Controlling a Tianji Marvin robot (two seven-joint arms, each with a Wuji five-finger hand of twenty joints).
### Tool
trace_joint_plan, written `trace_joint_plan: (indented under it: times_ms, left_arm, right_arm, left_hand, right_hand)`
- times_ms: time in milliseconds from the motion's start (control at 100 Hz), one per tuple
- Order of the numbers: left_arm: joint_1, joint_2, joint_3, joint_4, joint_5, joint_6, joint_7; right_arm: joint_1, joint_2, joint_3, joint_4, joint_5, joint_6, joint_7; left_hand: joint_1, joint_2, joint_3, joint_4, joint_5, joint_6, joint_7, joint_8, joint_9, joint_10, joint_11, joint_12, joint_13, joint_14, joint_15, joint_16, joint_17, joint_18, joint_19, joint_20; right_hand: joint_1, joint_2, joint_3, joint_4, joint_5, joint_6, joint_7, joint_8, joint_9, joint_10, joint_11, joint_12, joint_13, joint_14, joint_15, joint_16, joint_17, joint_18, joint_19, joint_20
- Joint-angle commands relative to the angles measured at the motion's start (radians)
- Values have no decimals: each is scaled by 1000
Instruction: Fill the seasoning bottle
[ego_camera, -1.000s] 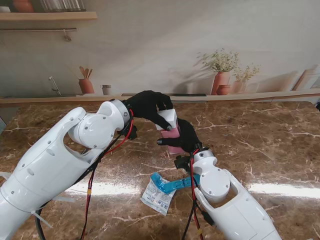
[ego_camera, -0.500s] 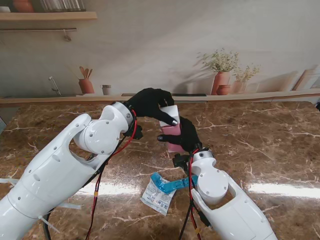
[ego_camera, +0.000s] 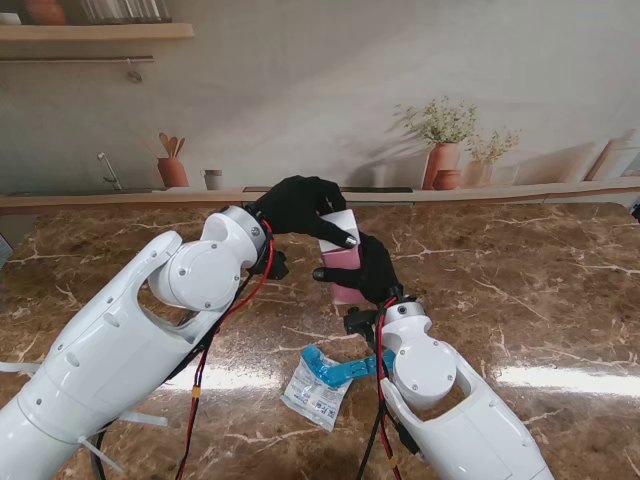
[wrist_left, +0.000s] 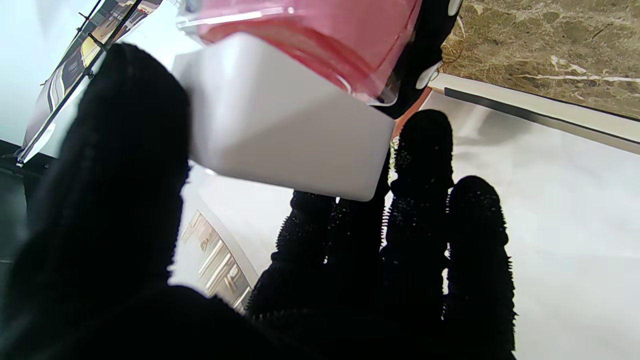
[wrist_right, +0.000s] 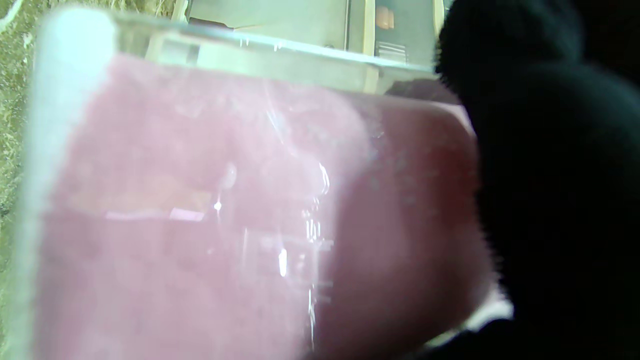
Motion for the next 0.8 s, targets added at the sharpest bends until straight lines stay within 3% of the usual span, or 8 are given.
trace_joint_plan:
  times_ms: [0, 300, 350, 440, 480, 570, 700, 790]
  left_arm:
    - [3, 1, 0, 8, 13, -5, -7]
    - [9, 12, -16, 15, 2, -61, -39]
    - [9, 17, -20, 15, 1, -76, -57]
    - [7, 33, -29, 9, 8, -98, -113]
    - [3, 43, -34, 4, 6, -104, -153]
    - [-3, 58, -44, 0, -15, -118, -213]
    - [-17, 76, -59, -4, -96, -125, -308]
    - [-16, 79, -69, -7, -107, -132, -318]
  right_arm:
    - [-3, -11, -6, -32, 6, -4, 13]
    - [-4, -12, 0, -46, 12, 0, 9]
    - [-4, -12, 0, -47, 12, 0, 8]
    - [-2, -12, 1, -46, 11, 1, 7]
    - [-2, -12, 2, -47, 11, 2, 6]
    - [1, -13, 4, -46, 9, 5, 3]
    - [3, -13, 6, -46, 7, 10, 1]
    - [4, -13, 6, -45, 6, 13, 2]
  left_hand:
    - [178, 157, 279, 14, 113, -204, 161, 29, 64, -63, 0, -8, 17, -17, -1, -12, -13, -8, 18, -16]
    - [246, 97, 378, 13, 40, -251, 134, 45, 55, -114, -216, 118, -99, -35, -67, -16, -116, -41, -63, -21]
    - [270, 79, 435, 10, 17, -261, 85, 69, 13, -127, -235, 122, -139, -36, -117, 73, -158, -56, -105, -28]
    - [260, 132, 625, 36, -88, -294, -58, 136, -255, -153, -63, -100, -281, -54, -240, 98, -288, -74, -233, -49]
    - [273, 181, 661, 86, -154, -318, -112, 120, -343, -168, -81, -191, -371, -55, -270, -37, -355, -62, -299, -55]
    - [300, 198, 673, 92, -271, -354, -215, 69, -500, -183, -154, -253, -480, -67, -331, -123, -438, -46, -406, -66]
    - [140, 136, 659, 97, -451, -349, -385, -37, -787, -189, -208, -316, -660, -78, -411, -194, -491, -66, -649, -90]
    - [-58, 54, 368, 91, -553, -310, -484, -55, -889, -159, -303, -349, -768, -67, -444, -208, -501, -87, -801, -2]
  right_hand:
    - [263, 607, 253, 51, 199, -285, 405, 96, 92, -153, 281, 77, 73, -110, 441, 121, 71, -16, 216, 95]
    - [263, 607, 254, 51, 199, -284, 406, 96, 93, -152, 281, 77, 74, -110, 441, 121, 71, -16, 216, 95]
    - [263, 607, 253, 51, 199, -284, 406, 96, 93, -153, 281, 77, 74, -110, 441, 121, 71, -16, 216, 95]
    - [263, 608, 254, 51, 198, -285, 406, 96, 93, -154, 281, 77, 75, -110, 441, 121, 71, -16, 216, 95]
    - [263, 608, 253, 51, 198, -285, 406, 96, 93, -153, 282, 77, 75, -110, 441, 121, 71, -16, 216, 95]
    - [263, 609, 253, 51, 198, -284, 406, 96, 93, -153, 281, 77, 75, -110, 441, 121, 71, -16, 216, 95]
    - [263, 609, 253, 51, 198, -284, 406, 96, 93, -153, 282, 78, 74, -110, 441, 121, 71, -16, 216, 95]
    - [264, 610, 254, 51, 198, -283, 407, 96, 92, -153, 282, 78, 74, -110, 441, 121, 71, -16, 216, 95]
